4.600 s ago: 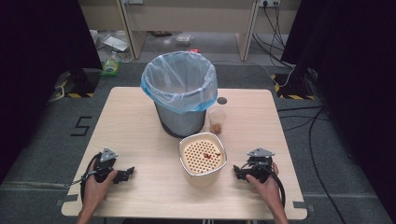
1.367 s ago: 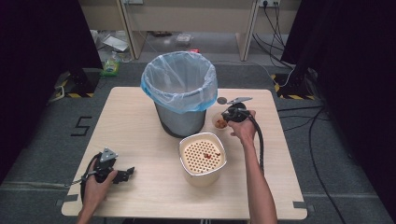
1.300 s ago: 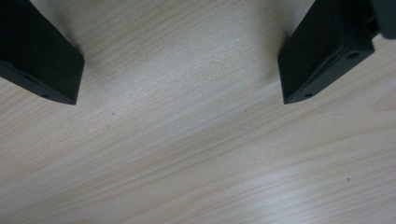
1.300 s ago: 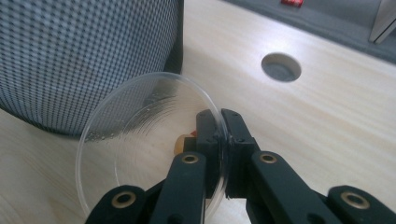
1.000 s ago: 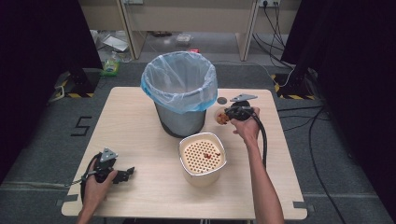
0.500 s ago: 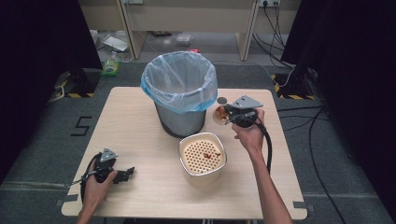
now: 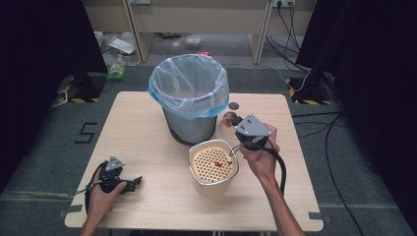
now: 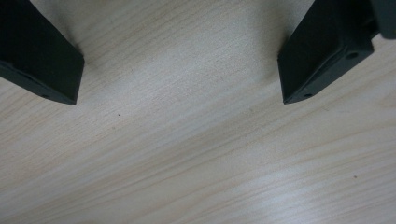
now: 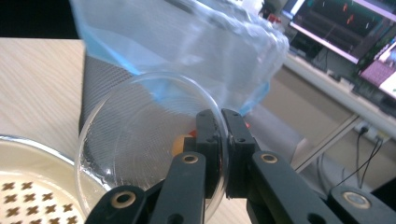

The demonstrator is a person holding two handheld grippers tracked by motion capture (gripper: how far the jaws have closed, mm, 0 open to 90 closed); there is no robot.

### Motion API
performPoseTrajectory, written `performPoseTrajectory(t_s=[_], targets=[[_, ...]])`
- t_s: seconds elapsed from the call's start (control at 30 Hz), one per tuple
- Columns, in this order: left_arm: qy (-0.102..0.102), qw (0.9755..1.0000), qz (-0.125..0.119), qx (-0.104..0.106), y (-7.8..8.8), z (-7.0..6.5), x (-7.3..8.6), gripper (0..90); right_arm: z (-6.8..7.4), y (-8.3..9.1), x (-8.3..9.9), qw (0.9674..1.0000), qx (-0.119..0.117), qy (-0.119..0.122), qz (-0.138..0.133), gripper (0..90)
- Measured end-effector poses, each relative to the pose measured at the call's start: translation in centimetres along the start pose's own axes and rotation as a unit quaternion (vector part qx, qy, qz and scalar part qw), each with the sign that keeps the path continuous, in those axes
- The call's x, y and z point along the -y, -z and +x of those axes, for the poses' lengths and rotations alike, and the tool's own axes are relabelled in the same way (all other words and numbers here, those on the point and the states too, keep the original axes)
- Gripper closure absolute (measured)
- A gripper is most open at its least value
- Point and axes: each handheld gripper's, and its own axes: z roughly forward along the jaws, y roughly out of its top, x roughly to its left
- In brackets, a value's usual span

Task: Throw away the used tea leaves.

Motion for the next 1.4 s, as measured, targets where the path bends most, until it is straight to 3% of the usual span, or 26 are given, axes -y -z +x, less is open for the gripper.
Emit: performPoseTrajectory(t_s=[0.2, 0.27, 0.33, 0.4, 0.47, 0.57, 0.6, 0.63, 0.7, 0.8, 0.87, 0.9, 0.97, 1.03, 1.07, 1.1, 1.17, 1.2, 1.23, 1.27, 1.3, 1.33, 1.37, 1.4], targets=[[0.000, 1.0000, 0.000, 0.000, 0.0, 0.0, 0.0, 0.0, 1.8, 0.9, 0.3, 0.9992, 0.017, 0.017, -0.032, 87.0], [0.000, 1.0000, 0.000, 0.000, 0.0, 0.0, 0.0, 0.0, 2.6, 1.2, 0.8, 0.9976, 0.031, 0.037, -0.049, 87.1], [0.000, 1.0000, 0.000, 0.000, 0.0, 0.0, 0.0, 0.0, 2.9, 1.4, 1.0, 0.9971, 0.033, 0.034, -0.059, 87.1], [0.000, 1.0000, 0.000, 0.000, 0.0, 0.0, 0.0, 0.0, 3.3, 1.8, 1.1, 0.9951, 0.041, 0.045, -0.078, 87.2], [0.000, 1.0000, 0.000, 0.000, 0.0, 0.0, 0.0, 0.0, 3.8, 2.0, 1.0, 0.9916, 0.059, 0.075, -0.088, 87.3], [0.000, 1.0000, 0.000, 0.000, 0.0, 0.0, 0.0, 0.0, 4.2, 1.9, 1.1, 0.9904, 0.062, 0.086, -0.089, 87.3], [0.000, 1.0000, 0.000, 0.000, 0.0, 0.0, 0.0, 0.0, 4.8, 2.0, 1.1, 0.9873, 0.069, 0.109, -0.093, 87.4], [0.000, 1.0000, 0.000, 0.000, 0.0, 0.0, 0.0, 0.0, 4.8, 2.0, 1.1, 0.9873, 0.069, 0.109, -0.093, 87.4], [0.000, 1.0000, 0.000, -0.001, 0.0, 0.0, 0.0, 0.0, 5.3, 2.0, 1.2, 0.9834, 0.080, 0.132, -0.095, 87.5], [0.000, 1.0000, 0.000, 0.000, 0.0, 0.0, 0.0, 0.0, 6.2, 2.4, 1.1, 0.9719, 0.101, 0.182, -0.109, 87.7], [0.000, 1.0000, 0.000, -0.001, 0.0, 0.0, 0.0, 0.0, 6.5, 2.1, 1.6, 0.9679, 0.115, 0.196, -0.107, 87.8], [0.000, 1.0000, 0.000, -0.001, 0.0, 0.0, 0.0, 0.0, 6.5, 2.1, 1.6, 0.9679, 0.115, 0.196, -0.107, 87.8], [0.000, 1.0000, 0.000, -0.001, 0.0, 0.0, 0.0, 0.0, 6.9, 2.1, 1.6, 0.9608, 0.125, 0.220, -0.115, 87.8], [0.000, 1.0000, 0.000, -0.001, 0.0, 0.0, 0.0, 0.0, 7.0, 1.8, 1.9, 0.9603, 0.132, 0.219, -0.112, 87.9], [0.000, 1.0000, 0.000, -0.001, 0.0, 0.0, 0.0, 0.0, 7.4, 2.0, 1.7, 0.9509, 0.138, 0.248, -0.123, 87.9], [0.000, 1.0000, 0.000, -0.001, 0.0, 0.0, 0.0, 0.0, 7.4, 1.6, 1.8, 0.9506, 0.140, 0.254, -0.110, 87.9], [0.000, 1.0000, 0.000, -0.001, 0.0, 0.0, 0.0, 0.0, 7.5, 1.7, 1.8, 0.9505, 0.142, 0.250, -0.117, 87.9], [0.000, 1.0000, 0.000, -0.001, 0.0, 0.0, 0.0, 0.0, 7.8, 1.7, 1.8, 0.9422, 0.148, 0.275, -0.121, 87.9], [0.000, 1.0000, 0.000, -0.001, 0.0, 0.0, 0.0, 0.0, 7.9, 1.5, 1.9, 0.9388, 0.149, 0.289, -0.115, 87.9], [0.000, 1.0000, 0.000, -0.001, 0.0, 0.0, 0.0, 0.0, 8.0, 1.4, 2.0, 0.9411, 0.148, 0.282, -0.114, 87.9], [0.000, 1.0000, 0.000, -0.001, 0.0, 0.0, 0.0, 0.0, 8.1, 1.5, 2.0, 0.9382, 0.151, 0.287, -0.121, 87.9], [0.000, 1.0000, 0.000, -0.001, 0.0, 0.0, 0.0, 0.0, 8.3, 1.5, 2.0, 0.9286, 0.160, 0.311, -0.124, 87.9], [0.000, 1.0000, 0.000, -0.001, 0.0, 0.0, 0.0, 0.0, 8.3, 1.5, 2.0, 0.9286, 0.160, 0.311, -0.124, 87.9], [0.000, 1.0000, 0.000, -0.001, 0.0, 0.0, 0.0, 0.0, 8.1, 1.2, 2.2, 0.9254, 0.167, 0.319, -0.118, 87.9]])
